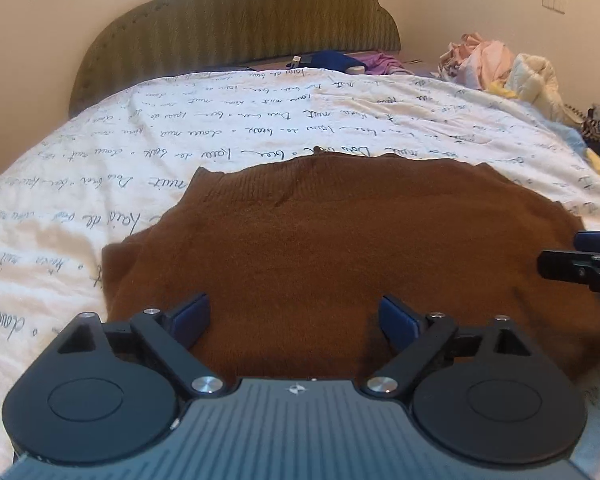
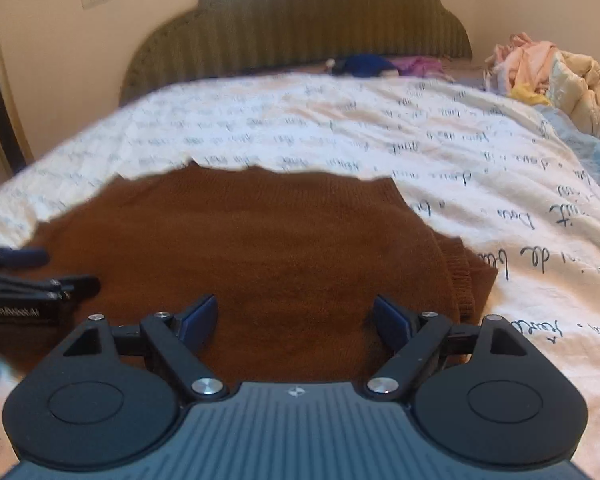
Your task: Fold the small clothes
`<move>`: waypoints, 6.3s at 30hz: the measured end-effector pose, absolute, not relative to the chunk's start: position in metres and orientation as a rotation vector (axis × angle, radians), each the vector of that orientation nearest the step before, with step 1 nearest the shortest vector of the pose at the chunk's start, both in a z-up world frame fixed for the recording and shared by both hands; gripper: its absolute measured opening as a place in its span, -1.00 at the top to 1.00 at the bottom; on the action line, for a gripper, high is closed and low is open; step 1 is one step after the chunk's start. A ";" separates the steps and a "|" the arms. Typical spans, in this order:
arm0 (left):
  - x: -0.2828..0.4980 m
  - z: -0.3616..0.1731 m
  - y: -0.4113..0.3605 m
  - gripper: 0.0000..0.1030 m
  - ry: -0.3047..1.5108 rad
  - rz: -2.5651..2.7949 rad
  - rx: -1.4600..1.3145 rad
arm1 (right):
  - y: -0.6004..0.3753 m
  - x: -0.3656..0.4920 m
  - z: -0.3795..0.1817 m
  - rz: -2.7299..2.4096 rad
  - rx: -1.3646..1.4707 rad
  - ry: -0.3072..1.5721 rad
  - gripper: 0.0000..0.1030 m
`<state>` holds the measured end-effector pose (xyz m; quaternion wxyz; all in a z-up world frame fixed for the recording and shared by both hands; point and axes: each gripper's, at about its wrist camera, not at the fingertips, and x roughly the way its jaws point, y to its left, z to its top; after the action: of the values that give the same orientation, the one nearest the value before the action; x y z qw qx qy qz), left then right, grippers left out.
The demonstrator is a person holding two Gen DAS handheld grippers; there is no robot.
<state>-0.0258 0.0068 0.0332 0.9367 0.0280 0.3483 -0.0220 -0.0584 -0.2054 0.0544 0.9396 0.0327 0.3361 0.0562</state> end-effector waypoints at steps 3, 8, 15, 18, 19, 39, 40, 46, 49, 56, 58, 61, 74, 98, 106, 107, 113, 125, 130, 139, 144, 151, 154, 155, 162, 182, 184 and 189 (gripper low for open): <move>-0.036 0.024 0.004 -0.80 0.718 -0.052 0.074 | -0.203 -0.067 0.049 0.116 0.085 0.708 -0.66; -0.037 0.008 0.000 -1.00 0.689 -0.046 0.123 | -0.202 -0.073 0.020 0.112 0.047 0.692 -0.73; -0.054 0.028 0.005 -0.86 0.688 -0.073 0.070 | -0.198 -0.077 0.042 0.089 0.056 0.702 -0.75; -0.060 0.017 0.003 -0.91 0.701 -0.073 0.112 | -0.196 -0.078 0.037 0.077 0.035 0.717 -0.75; -0.060 0.013 0.002 -0.97 0.700 -0.071 0.126 | -0.198 -0.077 0.032 0.075 0.038 0.731 -0.77; -0.064 0.010 0.002 -1.00 0.698 -0.067 0.110 | -0.203 -0.081 0.020 0.100 0.040 0.702 -0.99; -0.064 0.010 0.001 -1.00 0.697 -0.066 0.114 | -0.203 -0.080 0.020 0.101 0.043 0.704 -0.99; -0.078 0.025 0.016 -0.92 0.683 -0.081 0.023 | -0.203 -0.083 0.021 0.100 0.037 0.696 -0.99; -0.097 0.037 0.034 -0.92 0.656 -0.035 -0.049 | -0.203 -0.085 0.024 0.097 0.036 0.685 -0.99; -0.125 0.044 0.078 -0.90 0.666 0.074 -0.258 | -0.203 -0.105 0.043 0.140 0.097 0.650 -1.00; -0.122 0.043 0.084 -0.90 0.688 0.062 -0.314 | -0.200 -0.104 0.043 0.151 0.070 0.656 -1.00; -0.115 0.040 0.089 -0.90 0.719 0.055 -0.394 | -0.201 -0.097 0.034 0.135 0.067 0.699 -1.00; -0.095 0.010 0.155 -0.92 0.747 -0.052 -1.119 | -0.198 -0.099 0.023 0.140 0.020 0.702 -1.00; -0.075 0.022 0.132 -0.43 0.771 0.063 -0.854 | -0.200 -0.099 0.026 0.149 0.015 0.713 -1.00; -0.067 0.025 0.113 0.55 0.783 0.111 -0.658 | -0.215 -0.093 0.049 0.188 0.171 0.711 -1.00; -0.067 0.025 0.113 0.60 0.781 0.110 -0.659 | -0.218 -0.091 0.053 0.194 0.197 0.706 -1.00; -0.072 0.031 0.104 0.81 0.744 0.120 -0.576 | -0.222 -0.070 0.079 0.268 0.298 0.703 -1.00; -0.079 0.045 0.062 0.83 0.658 0.135 -0.265 | -0.103 0.038 0.109 0.645 0.245 0.911 -1.00; -0.081 0.045 0.042 0.83 0.619 0.121 -0.141 | -0.033 0.071 0.100 0.781 0.151 1.061 -1.00; -0.078 0.042 0.031 0.83 0.603 0.087 -0.066 | 0.045 0.097 0.050 0.773 -0.203 1.247 -0.87; -0.073 0.045 0.032 0.83 0.603 0.077 -0.072 | 0.027 0.100 0.052 0.768 -0.257 1.188 0.28; -0.062 0.074 -0.022 0.86 0.527 -0.074 -0.033 | -0.088 0.108 0.076 0.774 0.059 1.153 0.77; -0.059 0.087 -0.060 0.86 0.494 -0.194 -0.014 | -0.157 0.092 0.096 0.748 0.149 1.082 0.77; -0.058 0.089 -0.074 0.86 0.487 -0.235 -0.003 | -0.186 0.086 0.102 0.732 0.181 1.057 0.77; -0.049 0.046 -0.175 0.86 0.609 -0.450 0.146 | -0.364 0.029 0.065 0.528 0.441 1.007 0.77; -0.081 0.038 -0.223 0.82 0.505 -0.430 0.338 | -0.410 0.025 0.026 0.597 0.681 0.911 0.84; -0.086 0.038 -0.230 0.83 0.501 -0.461 0.352 | -0.422 0.018 0.036 0.576 0.641 0.878 0.84; -0.082 0.016 -0.238 0.78 0.544 -0.463 0.407 | -0.451 0.021 -0.009 0.488 0.776 0.987 0.80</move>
<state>-0.0819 -0.2380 0.0165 0.9168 0.1976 0.2642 -0.2250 0.0208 -0.4510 -0.0088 0.7817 0.3592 0.4571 0.2259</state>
